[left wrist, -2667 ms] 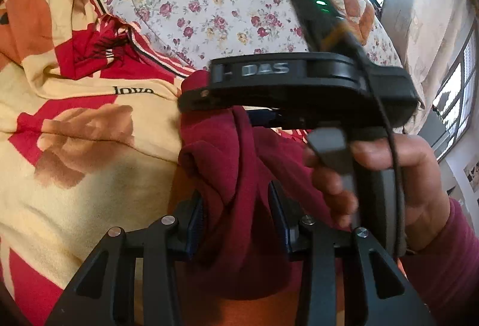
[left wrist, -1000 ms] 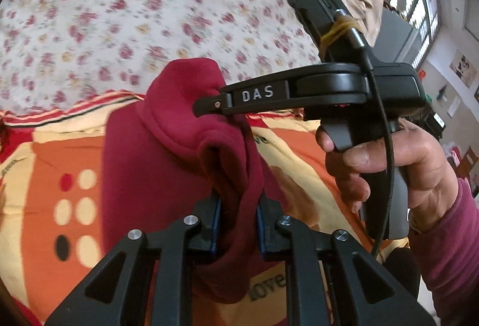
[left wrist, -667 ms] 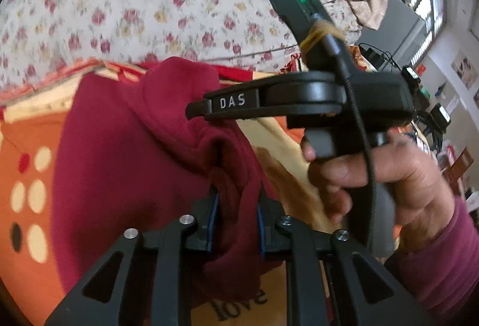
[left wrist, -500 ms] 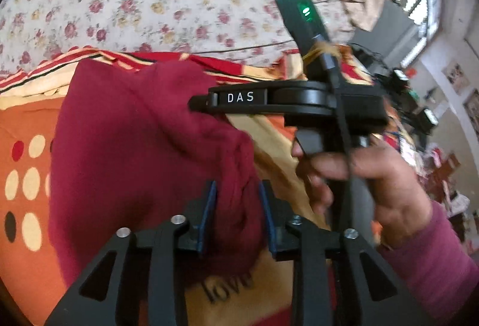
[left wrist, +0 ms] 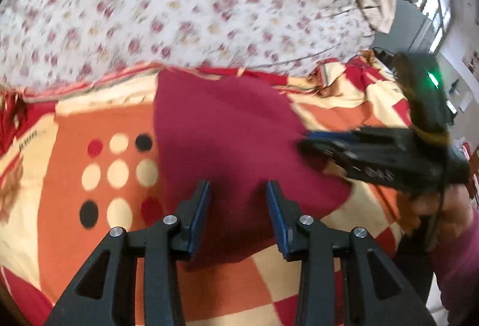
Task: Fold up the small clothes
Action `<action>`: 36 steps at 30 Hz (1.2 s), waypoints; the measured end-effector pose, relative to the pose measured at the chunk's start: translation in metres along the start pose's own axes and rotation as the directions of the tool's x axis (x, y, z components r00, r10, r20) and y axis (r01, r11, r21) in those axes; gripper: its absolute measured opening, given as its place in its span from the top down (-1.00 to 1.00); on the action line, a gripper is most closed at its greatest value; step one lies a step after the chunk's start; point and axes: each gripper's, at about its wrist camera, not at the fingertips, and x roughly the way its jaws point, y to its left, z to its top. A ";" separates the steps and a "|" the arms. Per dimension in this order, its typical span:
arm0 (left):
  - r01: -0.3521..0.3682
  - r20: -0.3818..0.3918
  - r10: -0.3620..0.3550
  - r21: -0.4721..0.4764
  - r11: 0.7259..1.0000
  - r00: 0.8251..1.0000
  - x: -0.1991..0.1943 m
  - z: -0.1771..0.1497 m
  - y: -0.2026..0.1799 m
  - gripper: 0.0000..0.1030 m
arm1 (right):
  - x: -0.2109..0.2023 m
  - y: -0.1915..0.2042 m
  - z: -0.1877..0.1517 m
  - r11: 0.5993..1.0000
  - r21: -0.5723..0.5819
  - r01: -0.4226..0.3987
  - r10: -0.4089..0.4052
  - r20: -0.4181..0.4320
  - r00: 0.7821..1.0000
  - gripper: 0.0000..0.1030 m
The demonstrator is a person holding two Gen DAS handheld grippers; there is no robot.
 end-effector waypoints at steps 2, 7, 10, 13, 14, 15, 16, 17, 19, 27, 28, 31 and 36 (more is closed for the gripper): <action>0.019 -0.002 -0.019 -0.002 1.000 1.000 0.006 -0.009 0.003 0.67 | 0.003 -0.006 -0.019 1.000 0.021 -0.001 0.001 -0.003 1.000 0.53; -0.044 0.011 0.043 0.059 0.997 0.999 0.007 -0.017 -0.011 0.67 | -0.007 -0.021 -0.024 0.994 0.104 -0.033 0.030 0.039 0.999 0.53; -0.067 0.025 0.065 0.070 0.995 0.998 0.000 -0.017 -0.013 0.67 | -0.025 -0.024 -0.020 0.988 0.143 -0.055 0.045 0.073 0.996 0.44; -0.092 0.058 0.089 0.054 0.994 0.994 -0.007 -0.014 -0.008 0.67 | -0.039 -0.008 -0.021 0.995 0.085 -0.050 0.042 0.101 0.994 0.42; -0.099 0.060 0.096 0.049 0.994 0.994 -0.006 -0.013 -0.006 0.67 | -0.042 0.001 -0.021 0.998 0.052 -0.041 0.035 0.105 0.994 0.41; -0.108 0.058 0.105 0.044 0.993 0.993 -0.005 -0.012 -0.005 0.67 | -0.044 0.010 -0.022 0.999 0.022 -0.040 0.038 0.104 0.994 0.41; -0.111 0.054 0.109 0.041 0.993 0.993 -0.004 -0.012 -0.004 0.67 | -0.044 0.016 -0.023 0.999 0.004 -0.044 0.043 0.102 0.994 0.41; -0.112 0.047 0.111 0.038 0.993 0.993 -0.002 -0.012 -0.002 0.67 | -0.045 0.022 -0.024 0.999 -0.005 -0.045 0.046 0.103 0.994 0.41; -0.115 0.044 0.113 0.036 0.993 0.993 0.000 -0.013 0.000 0.67 | -0.046 0.029 -0.025 0.998 -0.016 -0.061 0.062 0.107 0.992 0.41; -0.115 0.044 0.113 0.047 0.992 0.993 0.004 -0.016 -0.004 0.67 | -0.009 0.028 -0.050 0.999 -0.047 0.022 -0.022 0.002 1.000 0.42; -0.114 0.043 0.112 0.048 0.992 0.993 0.005 -0.016 -0.004 0.67 | -0.007 0.026 -0.053 0.999 -0.040 0.032 -0.032 -0.004 0.999 0.39; -0.111 0.042 0.109 0.043 0.993 0.993 0.005 -0.016 -0.003 0.67 | -0.011 0.015 -0.056 1.000 0.009 -0.004 0.004 -0.006 1.000 0.32; -0.095 0.041 0.094 0.022 0.995 0.995 0.002 -0.010 0.001 0.67 | -0.040 0.001 -0.048 0.995 0.081 -0.058 0.053 0.069 0.996 0.12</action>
